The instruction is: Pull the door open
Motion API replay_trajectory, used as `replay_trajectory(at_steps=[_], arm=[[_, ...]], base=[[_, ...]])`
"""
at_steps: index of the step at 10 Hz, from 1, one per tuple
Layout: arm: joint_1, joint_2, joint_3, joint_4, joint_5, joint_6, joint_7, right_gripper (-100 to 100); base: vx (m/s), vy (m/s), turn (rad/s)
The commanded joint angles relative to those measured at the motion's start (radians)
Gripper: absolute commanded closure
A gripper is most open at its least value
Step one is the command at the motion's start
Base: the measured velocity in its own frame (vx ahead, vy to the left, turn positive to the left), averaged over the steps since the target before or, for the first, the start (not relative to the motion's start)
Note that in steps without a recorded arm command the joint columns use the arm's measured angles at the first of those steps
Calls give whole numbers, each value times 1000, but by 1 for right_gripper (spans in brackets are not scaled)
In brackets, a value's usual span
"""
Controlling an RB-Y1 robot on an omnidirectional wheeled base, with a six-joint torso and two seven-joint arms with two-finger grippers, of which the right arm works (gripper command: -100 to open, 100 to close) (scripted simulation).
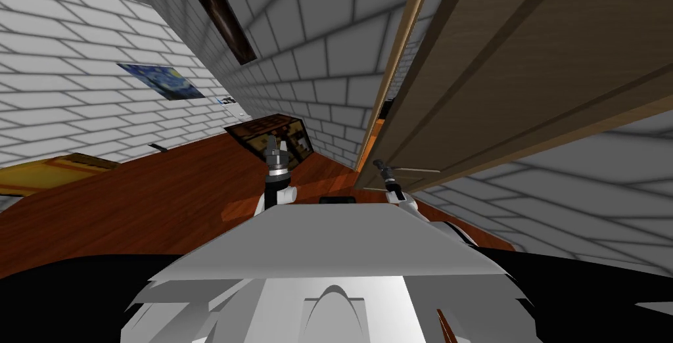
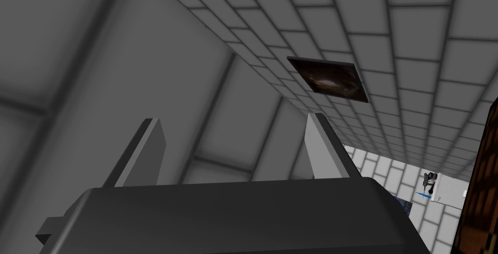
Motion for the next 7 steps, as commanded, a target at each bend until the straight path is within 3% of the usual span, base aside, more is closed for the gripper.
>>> replay_trajectory(at_steps=[1,7], arm=[[18,-17,18,-7,6,-25,-21,100],[75,-72,73,-30,27,-102,-86,100]], base=[[-153,-17,122],[-197,-67,103]])
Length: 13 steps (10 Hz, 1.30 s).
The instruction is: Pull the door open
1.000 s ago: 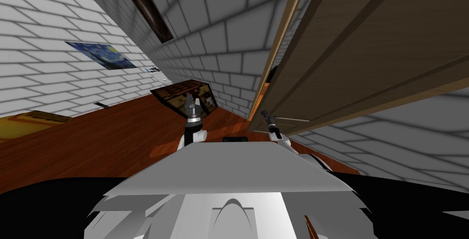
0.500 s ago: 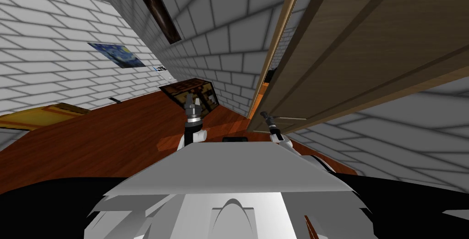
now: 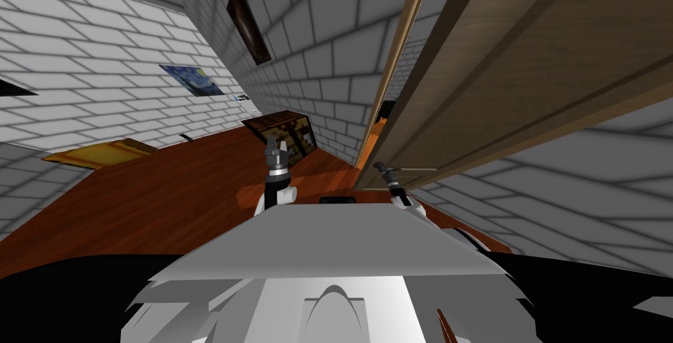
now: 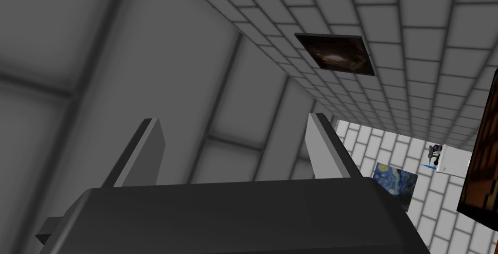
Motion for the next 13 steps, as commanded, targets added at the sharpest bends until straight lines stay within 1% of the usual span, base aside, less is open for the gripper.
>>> replay_trajectory(at_steps=[1,2,3,4,5,7,8,12,13], arm=[[15,-14,12,-9,5,-23,-16,100],[23,-22,20,-12,8,-34,-25,100],[14,-16,17,-2,7,-27,-20,100],[29,-28,28,5,8,-55,-33,100],[33,-32,30,6,9,-63,-37,100],[51,-49,43,14,10,-102,-52,100],[56,-54,46,16,10,-112,-56,100],[94,-89,71,31,13,-192,-87,100],[85,-82,70,33,14,-179,-83,100]], base=[[-179,-78,74],[-190,-47,77],[-83,-12,8],[-128,-44,139],[-174,-71,124],[-160,-60,125],[-161,-82,97],[-195,-89,150],[-87,-32,26]])
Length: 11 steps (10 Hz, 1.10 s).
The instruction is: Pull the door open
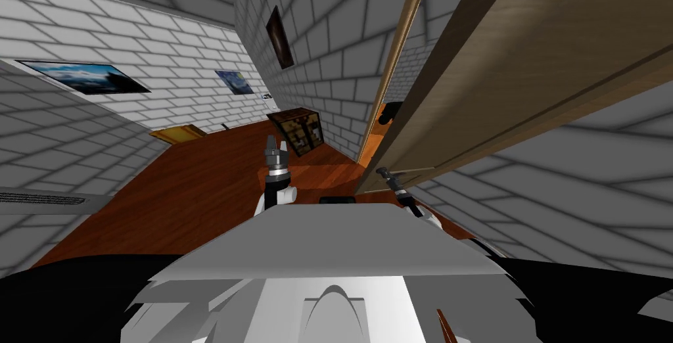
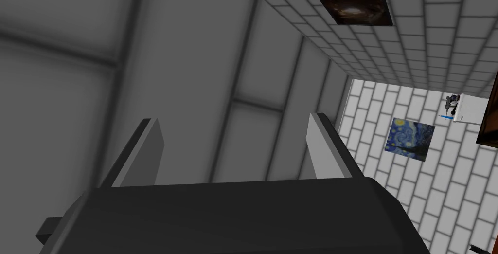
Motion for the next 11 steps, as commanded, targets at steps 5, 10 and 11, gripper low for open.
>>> replay_trajectory(at_steps=[5,10,11], arm=[[11,-17,9,26,1,-50,-14,100],[20,-30,15,47,3,-91,-25,100],[21,-32,17,51,3,-99,-27,100]], base=[[-189,-82,170],[-196,-77,146],[-179,-75,135]])
